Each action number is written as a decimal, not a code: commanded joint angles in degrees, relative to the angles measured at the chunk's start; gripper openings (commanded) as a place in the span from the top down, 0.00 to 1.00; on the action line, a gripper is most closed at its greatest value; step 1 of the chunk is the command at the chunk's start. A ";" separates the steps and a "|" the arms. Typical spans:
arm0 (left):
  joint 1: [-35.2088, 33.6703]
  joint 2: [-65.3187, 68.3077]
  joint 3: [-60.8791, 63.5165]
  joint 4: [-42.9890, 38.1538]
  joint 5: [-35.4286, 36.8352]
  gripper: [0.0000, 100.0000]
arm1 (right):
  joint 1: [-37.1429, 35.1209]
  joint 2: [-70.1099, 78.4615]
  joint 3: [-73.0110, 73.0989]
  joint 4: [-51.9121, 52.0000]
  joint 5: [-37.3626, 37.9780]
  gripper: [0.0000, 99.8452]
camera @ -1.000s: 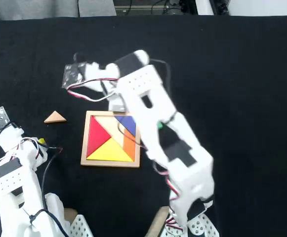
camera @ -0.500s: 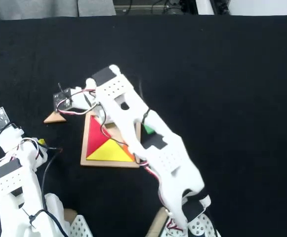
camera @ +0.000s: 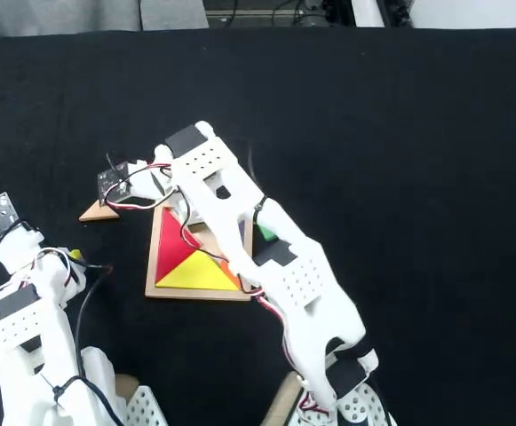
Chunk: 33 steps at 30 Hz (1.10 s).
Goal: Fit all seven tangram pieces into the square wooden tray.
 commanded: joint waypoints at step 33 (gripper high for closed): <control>0.22 -0.88 -0.40 -1.05 -0.44 0.78 | 0.00 -5.49 -12.53 13.54 -4.04 0.76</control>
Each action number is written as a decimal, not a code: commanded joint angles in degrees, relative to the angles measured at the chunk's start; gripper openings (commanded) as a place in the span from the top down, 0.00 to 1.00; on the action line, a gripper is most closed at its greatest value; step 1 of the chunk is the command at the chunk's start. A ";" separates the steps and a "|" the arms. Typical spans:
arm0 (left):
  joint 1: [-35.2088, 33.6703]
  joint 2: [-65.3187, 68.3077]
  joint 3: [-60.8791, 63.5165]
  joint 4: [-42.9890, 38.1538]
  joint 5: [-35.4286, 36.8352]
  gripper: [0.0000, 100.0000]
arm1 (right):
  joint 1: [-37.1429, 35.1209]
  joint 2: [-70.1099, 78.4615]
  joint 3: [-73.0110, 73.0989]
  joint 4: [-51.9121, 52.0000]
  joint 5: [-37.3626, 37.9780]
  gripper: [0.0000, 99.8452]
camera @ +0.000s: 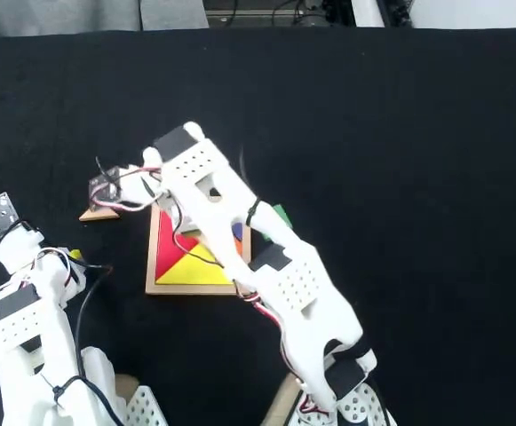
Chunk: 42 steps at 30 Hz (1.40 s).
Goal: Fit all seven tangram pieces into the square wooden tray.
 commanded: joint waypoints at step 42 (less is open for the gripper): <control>0.22 -0.88 -0.31 -1.05 -0.44 0.78 | 2.73 -13.14 29.67 -23.21 -19.25 0.99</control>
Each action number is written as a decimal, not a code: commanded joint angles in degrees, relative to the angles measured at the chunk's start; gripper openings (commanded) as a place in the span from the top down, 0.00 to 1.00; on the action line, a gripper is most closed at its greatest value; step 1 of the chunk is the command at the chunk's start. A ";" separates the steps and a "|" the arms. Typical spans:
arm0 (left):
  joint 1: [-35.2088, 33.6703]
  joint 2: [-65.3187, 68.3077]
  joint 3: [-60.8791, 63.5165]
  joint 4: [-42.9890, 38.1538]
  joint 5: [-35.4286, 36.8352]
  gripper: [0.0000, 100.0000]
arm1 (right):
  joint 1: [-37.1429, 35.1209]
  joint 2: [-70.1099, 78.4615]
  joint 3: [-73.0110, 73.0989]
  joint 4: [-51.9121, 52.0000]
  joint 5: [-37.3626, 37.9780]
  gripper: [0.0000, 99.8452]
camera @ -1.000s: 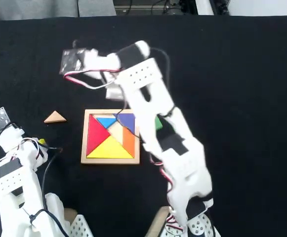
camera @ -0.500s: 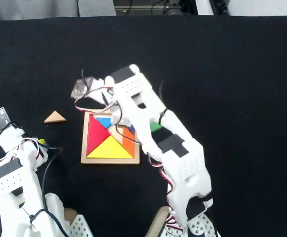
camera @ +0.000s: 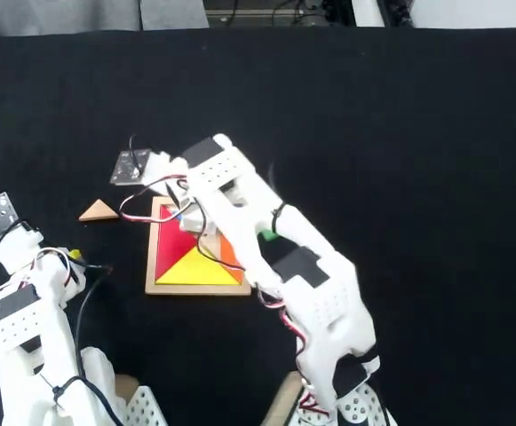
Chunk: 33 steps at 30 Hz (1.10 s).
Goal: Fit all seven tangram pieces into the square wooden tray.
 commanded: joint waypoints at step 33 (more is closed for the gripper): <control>-0.13 -0.88 -0.57 -0.97 -0.09 0.78 | 3.52 -19.38 -28.53 26.73 -2.29 0.99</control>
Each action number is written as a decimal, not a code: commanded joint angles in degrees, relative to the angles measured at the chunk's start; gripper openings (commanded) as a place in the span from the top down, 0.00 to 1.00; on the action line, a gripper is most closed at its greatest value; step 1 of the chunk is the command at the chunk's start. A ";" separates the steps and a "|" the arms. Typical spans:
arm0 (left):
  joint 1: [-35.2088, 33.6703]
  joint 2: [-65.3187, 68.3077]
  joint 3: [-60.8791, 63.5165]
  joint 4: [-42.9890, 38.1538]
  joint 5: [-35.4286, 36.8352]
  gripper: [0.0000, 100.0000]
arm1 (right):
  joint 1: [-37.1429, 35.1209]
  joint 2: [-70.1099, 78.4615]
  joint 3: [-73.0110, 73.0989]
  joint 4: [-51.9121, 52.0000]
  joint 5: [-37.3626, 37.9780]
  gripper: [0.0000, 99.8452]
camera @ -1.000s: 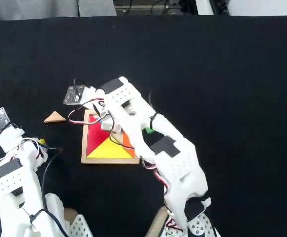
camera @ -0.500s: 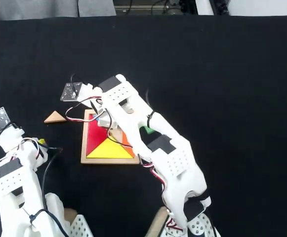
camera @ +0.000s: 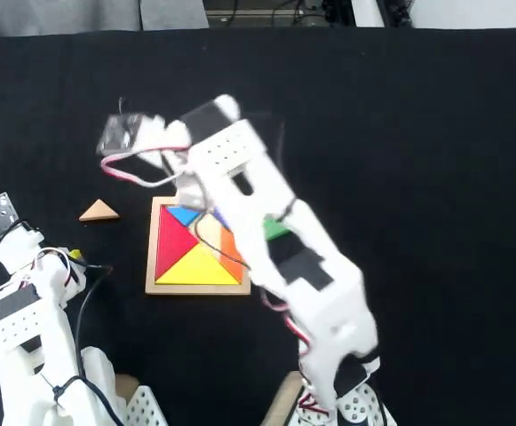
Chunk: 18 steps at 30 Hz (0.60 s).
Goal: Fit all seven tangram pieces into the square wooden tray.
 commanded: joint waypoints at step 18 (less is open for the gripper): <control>-0.66 -0.97 -2.33 3.52 -0.18 0.78 | 17.05 -70.90 82.24 -32.26 -8.53 0.99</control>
